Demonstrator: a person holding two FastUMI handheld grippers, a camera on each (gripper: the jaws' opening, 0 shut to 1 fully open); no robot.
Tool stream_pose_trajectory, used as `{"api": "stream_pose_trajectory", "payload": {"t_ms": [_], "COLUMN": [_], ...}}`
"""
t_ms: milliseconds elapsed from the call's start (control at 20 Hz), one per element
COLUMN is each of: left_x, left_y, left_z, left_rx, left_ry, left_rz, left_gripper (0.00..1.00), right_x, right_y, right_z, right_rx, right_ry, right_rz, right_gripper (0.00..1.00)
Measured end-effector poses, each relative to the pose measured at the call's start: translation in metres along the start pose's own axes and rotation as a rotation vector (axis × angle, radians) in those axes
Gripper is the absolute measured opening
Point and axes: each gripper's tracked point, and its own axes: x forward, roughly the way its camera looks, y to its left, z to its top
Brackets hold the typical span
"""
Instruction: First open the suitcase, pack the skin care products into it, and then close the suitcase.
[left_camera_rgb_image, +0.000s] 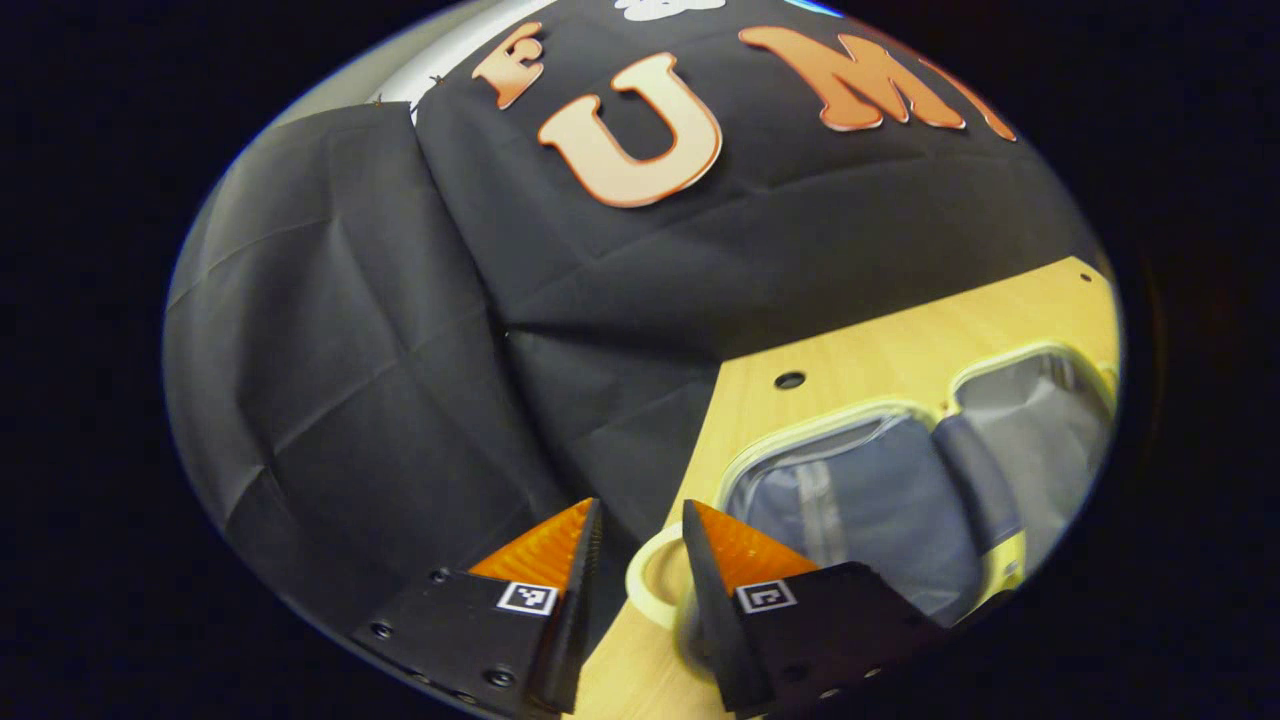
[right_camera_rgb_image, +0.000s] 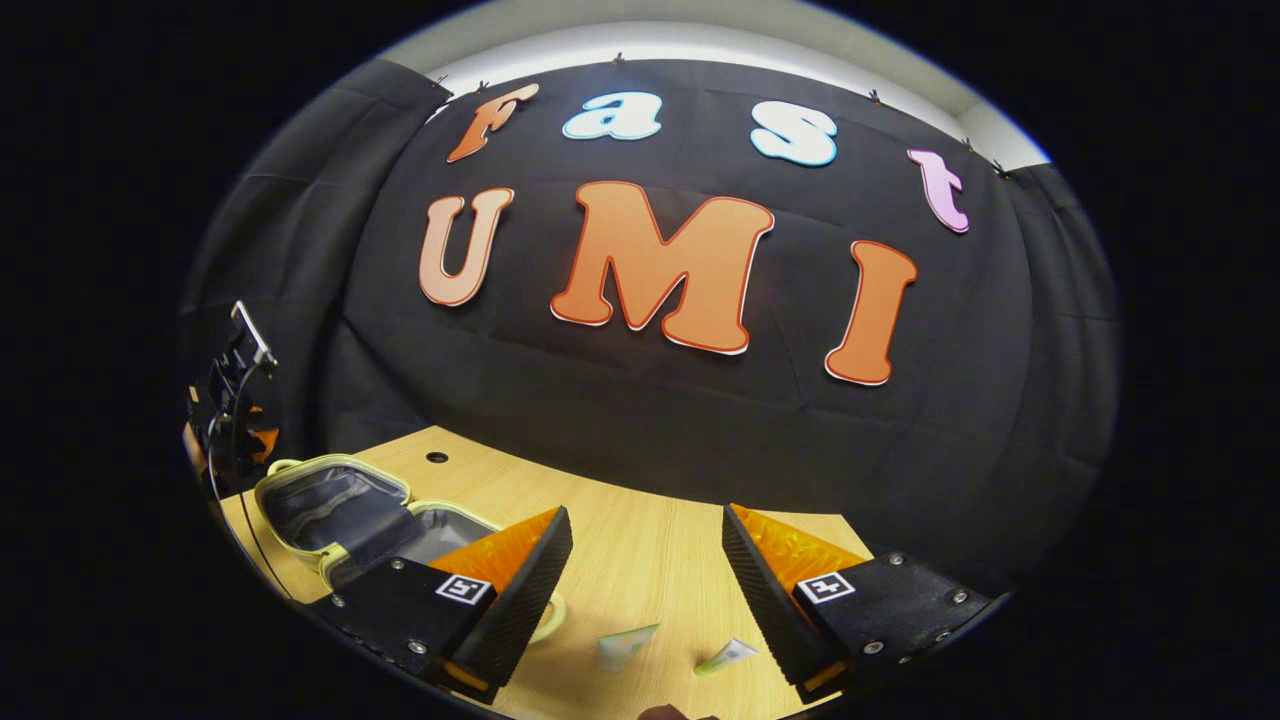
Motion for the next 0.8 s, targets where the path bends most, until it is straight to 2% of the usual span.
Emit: {"api": "stream_pose_trajectory", "payload": {"t_ms": [100,150,200,300,350,400,450,500,800], "left_x": [-0.019,-0.032,-0.042,-0.066,-0.078,-0.091,-0.103,-0.113,-0.172], "left_y": [-0.03,-0.048,-0.066,-0.107,-0.126,-0.148,-0.17,-0.193,-0.334], "left_z": [0.033,0.05,0.064,0.089,0.1,0.107,0.115,0.118,0.116], "left_rx": [-0.023,-0.03,-0.031,-0.03,-0.028,-0.032,-0.039,-0.051,-0.099], "left_ry": [-0.062,-0.092,-0.118,-0.166,-0.184,-0.2,-0.209,-0.215,-0.175], "left_rz": [-0.053,-0.076,-0.109,-0.172,-0.196,-0.23,-0.262,-0.3,-0.519], "left_gripper": [0.57,0.76,0.81,0.8,0.89,0.89,0.99,0.95,0.98], "right_x": [-0.002,-0.004,-0.008,-0.012,-0.015,-0.018,-0.02,-0.022,-0.033], "right_y": [-0.006,-0.011,-0.017,-0.029,-0.036,-0.044,-0.052,-0.059,-0.096], "right_z": [-0.004,-0.006,-0.007,-0.011,-0.015,-0.019,-0.024,-0.031,-0.074], "right_rx": [0.003,0.005,0.008,0.009,0.005,0.002,0.007,0.016,0.02], "right_ry": [0.004,0.004,-0.004,-0.008,-0.005,0.0,0.007,0.017,0.086], "right_rz": [0.01,0.015,0.015,0.026,0.028,0.027,0.028,0.031,0.048], "right_gripper": [0.95,0.95,0.95,0.95,0.95,0.96,0.96,0.95,0.96]}}
